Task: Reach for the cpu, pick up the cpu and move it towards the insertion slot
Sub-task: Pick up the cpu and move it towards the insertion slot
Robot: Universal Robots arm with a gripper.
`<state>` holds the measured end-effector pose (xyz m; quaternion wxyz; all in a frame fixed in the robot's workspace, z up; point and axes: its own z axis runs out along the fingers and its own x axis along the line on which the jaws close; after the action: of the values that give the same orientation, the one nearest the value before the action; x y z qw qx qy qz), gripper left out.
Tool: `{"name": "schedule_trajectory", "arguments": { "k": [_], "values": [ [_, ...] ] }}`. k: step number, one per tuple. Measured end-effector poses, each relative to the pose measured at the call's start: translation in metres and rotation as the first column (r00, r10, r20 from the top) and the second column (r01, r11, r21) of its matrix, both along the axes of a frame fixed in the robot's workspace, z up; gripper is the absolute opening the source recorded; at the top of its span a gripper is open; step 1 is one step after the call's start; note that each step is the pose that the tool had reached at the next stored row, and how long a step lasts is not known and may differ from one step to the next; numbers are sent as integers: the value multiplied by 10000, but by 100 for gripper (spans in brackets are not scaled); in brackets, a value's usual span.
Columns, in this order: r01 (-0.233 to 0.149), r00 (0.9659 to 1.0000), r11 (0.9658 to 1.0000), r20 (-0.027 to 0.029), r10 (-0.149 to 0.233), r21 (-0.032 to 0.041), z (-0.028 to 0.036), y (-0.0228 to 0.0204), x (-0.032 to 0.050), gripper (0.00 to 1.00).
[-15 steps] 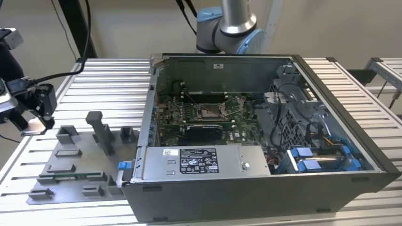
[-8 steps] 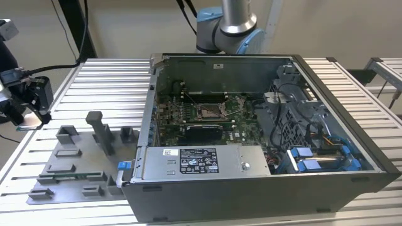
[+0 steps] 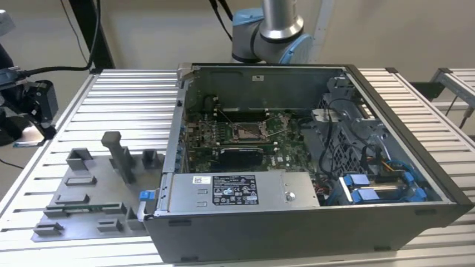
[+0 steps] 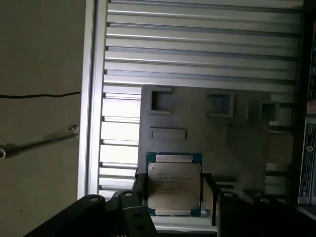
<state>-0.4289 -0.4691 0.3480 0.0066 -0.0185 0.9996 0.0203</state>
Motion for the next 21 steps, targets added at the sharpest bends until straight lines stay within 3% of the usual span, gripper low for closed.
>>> {"name": "schedule_trajectory", "arguments": {
  "k": [8,18,21],
  "values": [
    [0,10000,10000,0,0,-39,151,7,-1,0],
    [-1,10000,10000,-3,1,-39,161,8,1,0],
    [1,10000,10000,0,-1,-79,210,14,0,0]
  ]
}}
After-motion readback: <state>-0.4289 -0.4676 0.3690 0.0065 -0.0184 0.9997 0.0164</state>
